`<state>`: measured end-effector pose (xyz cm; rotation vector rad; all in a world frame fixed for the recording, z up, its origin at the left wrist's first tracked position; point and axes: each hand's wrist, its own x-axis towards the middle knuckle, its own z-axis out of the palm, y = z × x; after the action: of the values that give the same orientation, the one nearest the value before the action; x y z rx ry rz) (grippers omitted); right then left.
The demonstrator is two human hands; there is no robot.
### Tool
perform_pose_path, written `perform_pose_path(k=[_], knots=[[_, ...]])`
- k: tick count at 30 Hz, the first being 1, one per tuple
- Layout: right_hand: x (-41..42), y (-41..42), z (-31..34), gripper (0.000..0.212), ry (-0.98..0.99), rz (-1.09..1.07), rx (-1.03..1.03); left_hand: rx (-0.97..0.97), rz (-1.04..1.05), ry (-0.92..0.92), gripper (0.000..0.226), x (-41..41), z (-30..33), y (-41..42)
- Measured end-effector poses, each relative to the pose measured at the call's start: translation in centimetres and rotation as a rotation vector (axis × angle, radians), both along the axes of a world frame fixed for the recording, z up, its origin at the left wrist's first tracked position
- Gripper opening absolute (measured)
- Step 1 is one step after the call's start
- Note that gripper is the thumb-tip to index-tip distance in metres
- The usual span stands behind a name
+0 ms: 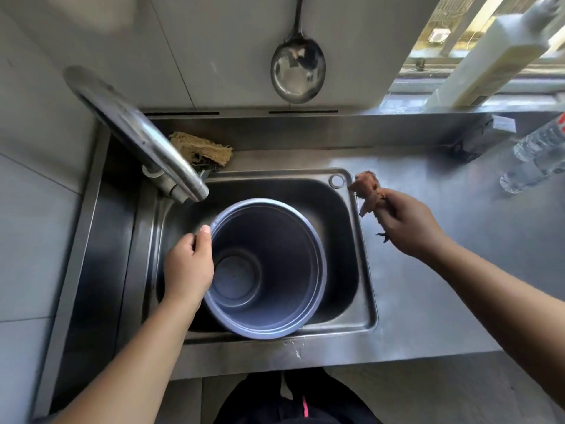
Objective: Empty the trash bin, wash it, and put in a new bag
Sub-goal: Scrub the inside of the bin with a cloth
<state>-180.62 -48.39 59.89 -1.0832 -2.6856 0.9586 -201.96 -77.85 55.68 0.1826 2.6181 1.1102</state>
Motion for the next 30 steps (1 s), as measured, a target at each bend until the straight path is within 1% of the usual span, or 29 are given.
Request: perform_pose_path(k=[5,8,9,10,11,13,14,15,17,19,21,23,24,26,27,28,30], knots=[[-3.7,5.3,-0.7,0.033,0.006,-0.007,0.253,-0.021,-0.009,0.015,0.054,0.3,0.3,0.2],[-6.4,7.6,-2.6,0.019,-0.028,-0.031,0.376,-0.021,-0.008,0.021,0.053,0.7,0.6,0.4],[-7.3,8.2,-3.5,0.020,-0.076,-0.029,0.391,-0.020,-0.011,0.024,0.053,0.9,0.7,0.4],[-8.1,8.6,-4.5,0.029,-0.158,-0.014,0.382,-0.021,-0.017,0.027,0.053,1.0,0.7,0.5],[-8.7,8.8,-5.6,0.042,-0.280,0.010,0.350,-0.022,-0.023,0.033,0.052,1.2,0.8,0.6],[-9.2,8.7,-7.9,0.073,-0.588,0.073,0.247,-0.022,-0.028,0.044,0.052,1.5,0.8,0.5],[-9.2,8.6,-9.0,0.087,-0.699,0.092,0.194,-0.022,-0.025,0.049,0.052,1.6,0.8,0.4],[-9.3,8.5,-9.8,0.097,-0.748,0.094,0.160,-0.020,-0.020,0.050,0.052,1.6,0.7,0.3],[-9.4,8.4,-10.5,0.103,-0.737,0.075,0.147,-0.003,-0.009,0.038,0.052,1.6,0.3,0.0],[-9.5,8.3,-10.2,0.098,-0.701,0.053,0.187,0.013,0.008,0.022,0.053,1.6,-0.1,-0.4],[-8.9,7.3,-9.5,0.089,-0.676,0.056,0.271,-0.004,0.034,0.015,0.052,1.6,-0.3,-0.8],[-7.9,5.1,-8.6,0.076,-0.604,0.116,0.339,-0.030,0.058,0.015,0.053,1.5,-0.3,-1.2],[-7.2,3.7,-8.1,0.067,-0.535,0.160,0.326,-0.050,0.063,0.013,0.053,1.6,-0.3,-1.4],[-5.2,0.3,-6.9,0.042,-0.366,0.227,0.214,-0.101,0.057,0.001,0.054,1.5,-0.1,-1.7],[-3.9,-1.6,-6.2,0.033,-0.291,0.239,0.168,-0.127,0.045,-0.009,0.054,1.4,0.1,-1.9],[-2.4,-3.4,-5.4,0.028,-0.225,0.238,0.161,-0.144,0.032,-0.024,0.055,1.4,0.2,-2.0],[0.6,-6.6,-3.4,0.027,-0.159,0.242,0.158,-0.137,0.016,-0.050,0.056,1.4,0.4,-2.1]])
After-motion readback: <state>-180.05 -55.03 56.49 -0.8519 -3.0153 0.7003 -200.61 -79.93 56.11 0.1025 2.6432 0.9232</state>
